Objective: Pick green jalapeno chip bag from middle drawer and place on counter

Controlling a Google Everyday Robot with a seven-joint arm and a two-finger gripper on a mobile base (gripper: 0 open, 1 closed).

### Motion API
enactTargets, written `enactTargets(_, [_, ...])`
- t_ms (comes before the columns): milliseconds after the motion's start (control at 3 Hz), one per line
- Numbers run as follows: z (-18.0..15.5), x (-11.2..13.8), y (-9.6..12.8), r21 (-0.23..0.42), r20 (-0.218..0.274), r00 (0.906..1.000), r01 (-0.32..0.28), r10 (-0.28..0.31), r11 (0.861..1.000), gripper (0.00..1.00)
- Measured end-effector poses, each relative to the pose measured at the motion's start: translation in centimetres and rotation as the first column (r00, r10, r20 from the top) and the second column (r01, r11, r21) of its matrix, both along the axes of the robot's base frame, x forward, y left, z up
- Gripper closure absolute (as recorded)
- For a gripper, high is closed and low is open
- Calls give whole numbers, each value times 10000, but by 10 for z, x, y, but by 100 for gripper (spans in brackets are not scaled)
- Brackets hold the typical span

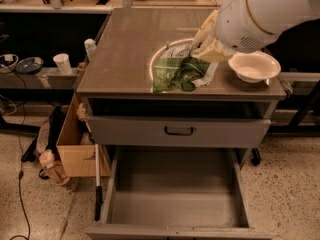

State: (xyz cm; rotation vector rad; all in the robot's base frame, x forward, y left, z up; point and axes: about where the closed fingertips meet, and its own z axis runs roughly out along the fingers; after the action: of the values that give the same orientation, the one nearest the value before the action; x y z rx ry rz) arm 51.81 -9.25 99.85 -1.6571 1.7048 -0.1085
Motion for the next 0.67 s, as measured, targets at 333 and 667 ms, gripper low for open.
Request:
enactTargets(333, [10, 25, -4, -113, 323, 9994, 96, -93, 9999, 100])
enactTargets(667, [11, 55, -6, -320, 539, 9985, 142, -124, 9994, 100])
